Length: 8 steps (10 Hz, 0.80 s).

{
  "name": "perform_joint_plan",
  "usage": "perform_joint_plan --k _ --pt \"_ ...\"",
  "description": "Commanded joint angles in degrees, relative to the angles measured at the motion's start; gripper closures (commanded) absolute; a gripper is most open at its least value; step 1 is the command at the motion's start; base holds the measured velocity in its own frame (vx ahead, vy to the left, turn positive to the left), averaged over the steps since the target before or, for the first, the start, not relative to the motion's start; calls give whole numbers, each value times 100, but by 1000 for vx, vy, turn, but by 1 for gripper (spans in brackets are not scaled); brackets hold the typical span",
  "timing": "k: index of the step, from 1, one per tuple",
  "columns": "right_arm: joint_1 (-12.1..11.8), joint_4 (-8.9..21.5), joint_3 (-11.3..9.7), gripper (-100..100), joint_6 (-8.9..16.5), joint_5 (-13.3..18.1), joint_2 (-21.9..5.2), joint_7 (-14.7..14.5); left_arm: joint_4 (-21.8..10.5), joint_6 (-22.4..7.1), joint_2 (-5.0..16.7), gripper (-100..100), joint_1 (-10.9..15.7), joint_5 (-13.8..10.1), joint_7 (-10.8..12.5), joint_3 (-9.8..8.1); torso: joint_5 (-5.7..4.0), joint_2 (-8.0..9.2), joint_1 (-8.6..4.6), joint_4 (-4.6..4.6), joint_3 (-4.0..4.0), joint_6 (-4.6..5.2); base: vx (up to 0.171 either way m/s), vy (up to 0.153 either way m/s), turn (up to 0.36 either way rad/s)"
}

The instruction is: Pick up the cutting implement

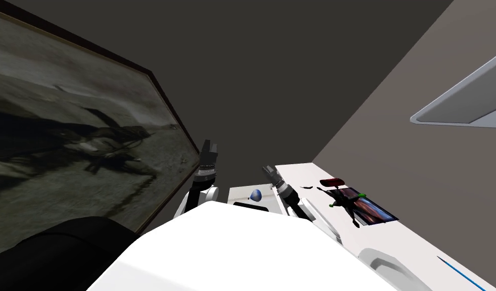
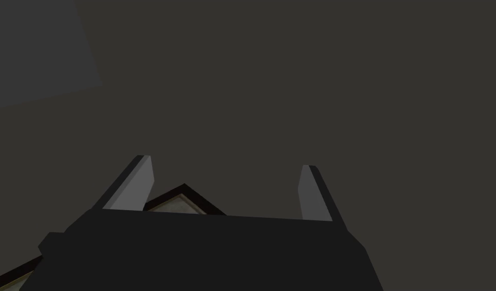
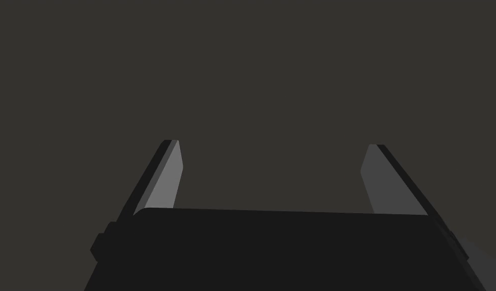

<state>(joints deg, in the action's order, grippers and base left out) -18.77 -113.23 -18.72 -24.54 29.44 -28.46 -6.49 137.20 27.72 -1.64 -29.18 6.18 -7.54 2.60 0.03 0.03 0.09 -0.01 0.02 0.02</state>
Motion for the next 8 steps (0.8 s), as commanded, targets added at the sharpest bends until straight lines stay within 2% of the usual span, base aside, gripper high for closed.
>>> perform_joint_plan --k 1,2,3,4,5,6,7,8 --pt "57 174 -153 -100 -41 286 -219 -17 0 0 0 0 0 0 0 0 0 0 0 0 0 0 5 31 91" --pt "120 362 -281 -100 -82 456 -398 -29 0 0 0 0 0 0 0 0 0 -2 0 1 -1 -2 15 33 144" --pt "120 362 -281 -100 -82 575 -414 -29 0 0 0 0 0 0 0 0 0 -7 0 1 -4 -2 11 23 54" --pt "176 564 -406 -100 -122 771 -615 -42 0 0 0 0 0 0 0 0 -1 -5 -3 1 -3 1 16 21 93" --pt "176 564 -406 -100 -122 841 -615 -42 0 0 0 0 0 0 0 0 -1 -6 -4 1 -4 -2 15 12 52" --pt "224 778 -527 -100 -162 1074 -821 -56 0 0 0 0 0 0 0 0 -1 -5 -7 1 -3 1 15 10 113" --pt "224 778 -527 -100 -162 1111 -821 -56 0 0 0 0 0 0 0 0 -2 -6 -9 1 -4 -1 14 3 61" --pt "264 1004 -642 -100 -202 1334 -1029 -70 0 0 0 0 0 0 0 0 -3 -6 -11 1 -3 1 22 3 117"
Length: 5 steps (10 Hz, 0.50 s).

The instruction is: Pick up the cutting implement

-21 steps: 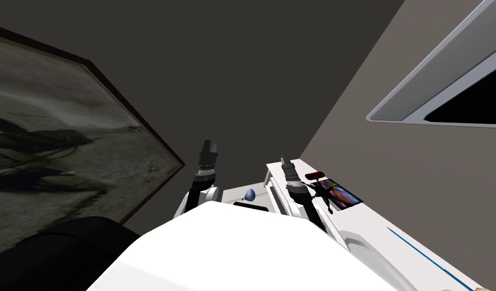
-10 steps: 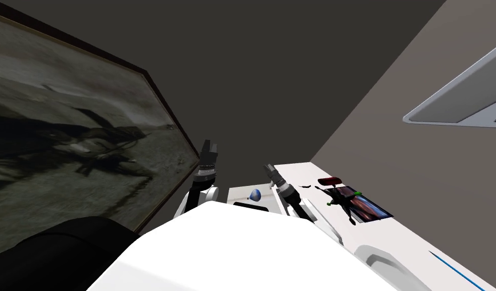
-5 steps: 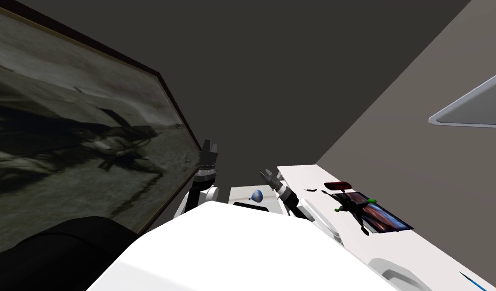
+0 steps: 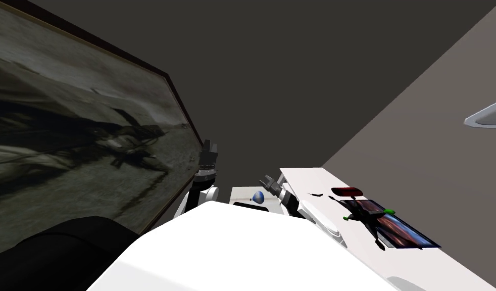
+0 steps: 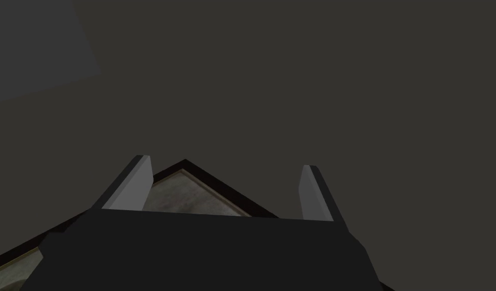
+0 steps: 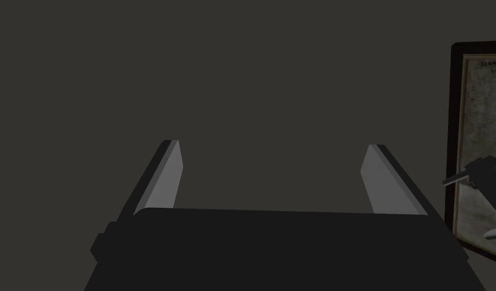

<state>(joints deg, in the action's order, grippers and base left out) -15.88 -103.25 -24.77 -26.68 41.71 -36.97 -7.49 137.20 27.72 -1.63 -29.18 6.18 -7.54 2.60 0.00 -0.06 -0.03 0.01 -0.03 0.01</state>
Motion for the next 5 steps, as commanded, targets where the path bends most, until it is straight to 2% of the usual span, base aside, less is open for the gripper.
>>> perform_joint_plan --k 1,2,3,4,5 --pt "-25 7 -37 -100 12 157 -178 30 0 0 0 0 0 0 0 0 0 0 0 0 0 0 19 -2 65" --pt "8 244 -145 -100 -28 397 -387 16 0 0 0 0 0 0 0 0 1 1 -2 0 1 3 25 -4 132" --pt "8 244 -145 -100 -28 432 -387 16 0 0 0 0 0 0 0 0 0 0 -4 0 0 1 23 -9 55" --pt "35 491 -245 -100 -68 646 -593 1 0 0 0 0 0 0 0 0 -1 0 -4 0 0 2 29 -6 116" --pt "35 491 -245 -100 -68 707 -593 1 0 0 0 0 0 0 0 0 -1 -3 -4 0 -1 1 29 -9 71"
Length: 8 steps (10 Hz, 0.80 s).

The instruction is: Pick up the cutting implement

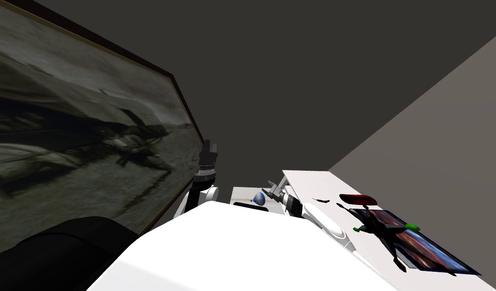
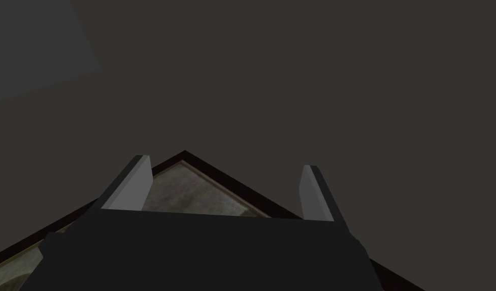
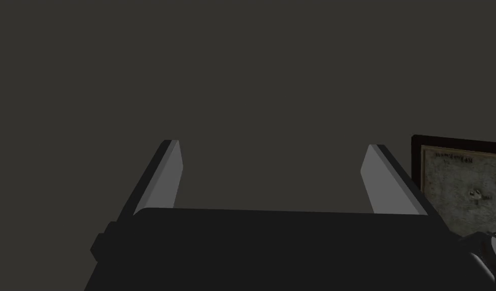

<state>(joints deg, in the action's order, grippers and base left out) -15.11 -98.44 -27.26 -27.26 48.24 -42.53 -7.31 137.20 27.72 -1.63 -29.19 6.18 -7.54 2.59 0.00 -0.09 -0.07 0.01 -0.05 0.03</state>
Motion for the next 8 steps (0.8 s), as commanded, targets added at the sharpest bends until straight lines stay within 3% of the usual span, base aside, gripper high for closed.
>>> perform_joint_plan --k 1,6,8 --pt "-22 265 -85 -100 -52 286 -239 -30 0 0 0 0 0 0 0 0 0 0 0 0 0 0 35 -22 147" --pt "8 979 -301 -100 -178 1061 -807 -71 0 0 0 0 0 0 0 0 -3 2 -9 0 1 1 34 -35 121" --pt "8 1062 -301 -100 -178 1137 -807 -71 0 0 0 0 0 0 0 0 -3 0 -12 0 0 2 21 -31 37"
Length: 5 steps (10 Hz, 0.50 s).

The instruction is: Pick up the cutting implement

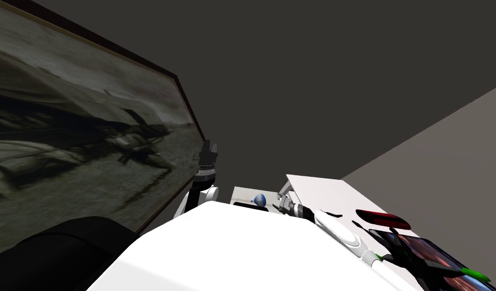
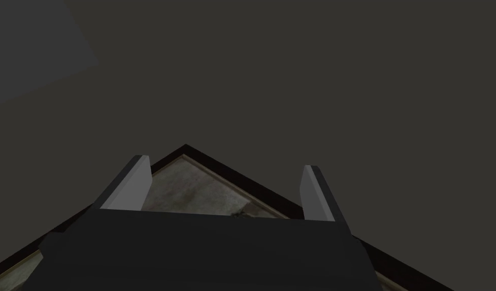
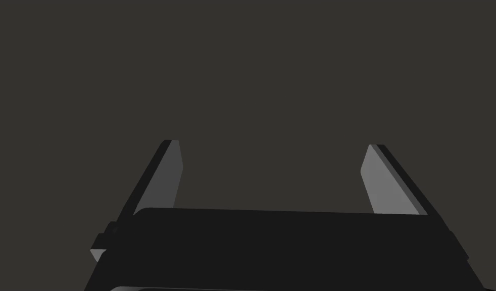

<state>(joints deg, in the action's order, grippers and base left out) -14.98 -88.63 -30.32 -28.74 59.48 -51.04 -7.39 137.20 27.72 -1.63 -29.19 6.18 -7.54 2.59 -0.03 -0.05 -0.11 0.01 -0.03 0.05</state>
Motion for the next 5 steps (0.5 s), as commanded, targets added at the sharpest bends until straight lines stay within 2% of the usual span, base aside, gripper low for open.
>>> perform_joint_plan --k 1,2,3,4,5 --pt "-3 286 -51 -100 -72 274 -130 -77 0 0 0 0 0 0 0 0 0 0 0 0 0 0 18 -33 131" --pt "-3 351 -51 -100 -72 274 -130 -77 0 0 0 0 1 0 0 0 1 -1 -4 0 0 -3 28 -35 98" --pt "-6 486 -101 -100 -113 530 -297 -89 0 0 0 0 0 0 0 0 0 -2 -4 0 -1 0 47 -51 159" --pt "-6 620 -101 -100 -113 530 -297 -89 0 0 0 0 0 0 0 0 -1 -9 -11 1 -4 -2 40 -50 61" --pt "-13 805 -147 -100 -152 744 -456 -102 0 0 0 0 0 0 0 0 -1 -9 -10 2 -5 0 18 -54 120"
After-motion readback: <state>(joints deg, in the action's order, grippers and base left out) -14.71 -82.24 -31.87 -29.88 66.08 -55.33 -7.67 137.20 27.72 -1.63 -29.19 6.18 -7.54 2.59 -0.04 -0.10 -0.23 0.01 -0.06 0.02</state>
